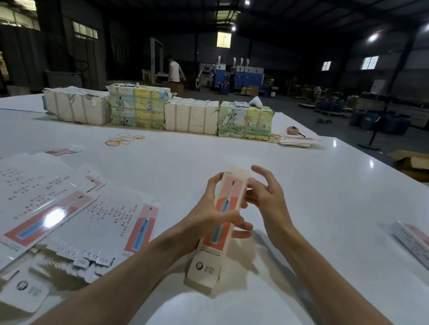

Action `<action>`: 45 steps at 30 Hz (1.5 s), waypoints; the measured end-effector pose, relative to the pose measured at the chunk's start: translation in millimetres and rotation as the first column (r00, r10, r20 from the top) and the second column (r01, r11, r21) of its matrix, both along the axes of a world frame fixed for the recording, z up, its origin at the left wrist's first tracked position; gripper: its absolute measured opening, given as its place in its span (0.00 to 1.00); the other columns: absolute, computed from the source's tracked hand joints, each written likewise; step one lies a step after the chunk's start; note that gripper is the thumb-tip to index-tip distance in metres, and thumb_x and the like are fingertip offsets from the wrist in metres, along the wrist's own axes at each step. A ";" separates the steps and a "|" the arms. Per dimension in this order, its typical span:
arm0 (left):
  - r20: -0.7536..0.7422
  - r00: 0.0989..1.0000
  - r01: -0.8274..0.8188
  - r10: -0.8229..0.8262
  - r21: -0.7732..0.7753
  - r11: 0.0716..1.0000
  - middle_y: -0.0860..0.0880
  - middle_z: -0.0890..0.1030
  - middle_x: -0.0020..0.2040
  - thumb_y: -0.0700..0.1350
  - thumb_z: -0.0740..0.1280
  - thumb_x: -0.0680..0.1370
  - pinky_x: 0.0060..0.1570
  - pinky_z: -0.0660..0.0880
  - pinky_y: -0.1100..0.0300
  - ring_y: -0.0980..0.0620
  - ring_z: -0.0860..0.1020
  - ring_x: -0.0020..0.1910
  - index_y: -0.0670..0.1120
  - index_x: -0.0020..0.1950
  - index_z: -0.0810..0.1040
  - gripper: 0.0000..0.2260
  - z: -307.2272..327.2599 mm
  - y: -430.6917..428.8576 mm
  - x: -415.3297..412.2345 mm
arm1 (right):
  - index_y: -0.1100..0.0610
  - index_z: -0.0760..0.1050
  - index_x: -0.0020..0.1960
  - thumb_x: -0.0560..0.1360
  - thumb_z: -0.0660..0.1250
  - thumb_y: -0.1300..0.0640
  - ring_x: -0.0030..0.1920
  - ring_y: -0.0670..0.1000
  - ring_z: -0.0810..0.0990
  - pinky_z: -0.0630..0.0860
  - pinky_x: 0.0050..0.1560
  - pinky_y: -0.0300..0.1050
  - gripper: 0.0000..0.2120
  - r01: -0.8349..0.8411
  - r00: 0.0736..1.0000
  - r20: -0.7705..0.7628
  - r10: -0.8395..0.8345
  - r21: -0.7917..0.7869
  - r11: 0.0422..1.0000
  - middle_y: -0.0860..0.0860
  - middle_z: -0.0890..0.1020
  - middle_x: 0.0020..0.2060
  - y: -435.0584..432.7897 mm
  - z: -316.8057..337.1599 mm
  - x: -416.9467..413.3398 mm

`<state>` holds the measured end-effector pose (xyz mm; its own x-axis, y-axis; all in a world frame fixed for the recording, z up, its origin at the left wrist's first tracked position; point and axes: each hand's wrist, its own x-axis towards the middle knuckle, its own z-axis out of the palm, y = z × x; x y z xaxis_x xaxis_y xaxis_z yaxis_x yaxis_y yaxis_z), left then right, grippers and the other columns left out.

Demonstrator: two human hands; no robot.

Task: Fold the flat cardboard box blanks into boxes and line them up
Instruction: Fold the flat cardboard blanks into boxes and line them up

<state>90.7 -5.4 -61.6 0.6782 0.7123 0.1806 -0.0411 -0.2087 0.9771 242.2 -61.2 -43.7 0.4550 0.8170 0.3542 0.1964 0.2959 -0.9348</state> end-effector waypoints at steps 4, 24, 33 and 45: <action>0.012 0.997 0.074 -0.074 -0.021 0.997 0.48 0.77 0.65 0.43 0.81 0.69 0.45 0.85 0.53 0.53 0.84 0.59 0.68 0.76 0.57 0.47 -0.9 1.9 -1.6 | 0.53 0.78 0.65 0.85 0.65 0.57 0.51 0.54 0.88 0.86 0.50 0.48 0.09 0.001 0.998 0.058 -0.002 0.016 1.000 0.50 0.87 0.51 -1.3 2.4 7.1; -0.038 0.996 0.087 -0.083 0.099 0.991 0.51 0.75 0.63 0.42 0.79 0.72 0.43 0.85 0.54 0.57 0.83 0.58 0.77 0.70 0.56 0.45 -4.8 5.8 -3.8 | 0.62 0.81 0.55 0.81 0.72 0.59 0.49 0.58 0.89 0.85 0.43 0.50 0.07 -0.088 0.968 -0.233 0.089 0.011 0.996 0.55 0.87 0.43 -10.4 18.5 4.2; -0.059 0.996 0.070 -0.062 0.148 0.987 0.53 0.74 0.63 0.43 0.81 0.72 0.42 0.85 0.53 0.60 0.82 0.58 0.74 0.74 0.51 0.49 -2.4 0.9 -6.3 | 0.55 0.87 0.48 0.80 0.73 0.58 0.49 0.58 0.89 0.85 0.42 0.48 0.05 -0.122 0.970 -0.212 0.116 -0.015 0.992 0.57 0.88 0.46 -8.6 19.0 12.1; -0.036 0.995 0.095 -0.091 0.112 0.989 0.46 0.74 0.63 0.40 0.79 0.73 0.42 0.85 0.52 0.42 0.87 0.46 0.77 0.72 0.54 0.46 3.7 -2.1 -12.9 | 0.55 0.87 0.54 0.83 0.68 0.59 0.53 0.55 0.88 0.85 0.47 0.47 0.08 -0.210 0.978 0.010 0.210 -0.029 0.977 0.53 0.88 0.50 -13.9 23.1 15.7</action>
<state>77.8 -7.4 -58.0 0.7469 0.6220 0.2349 -0.0359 -0.3150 0.9484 258.0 -75.1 -20.5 0.2681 0.9034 0.3348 0.1447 0.3058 -0.9410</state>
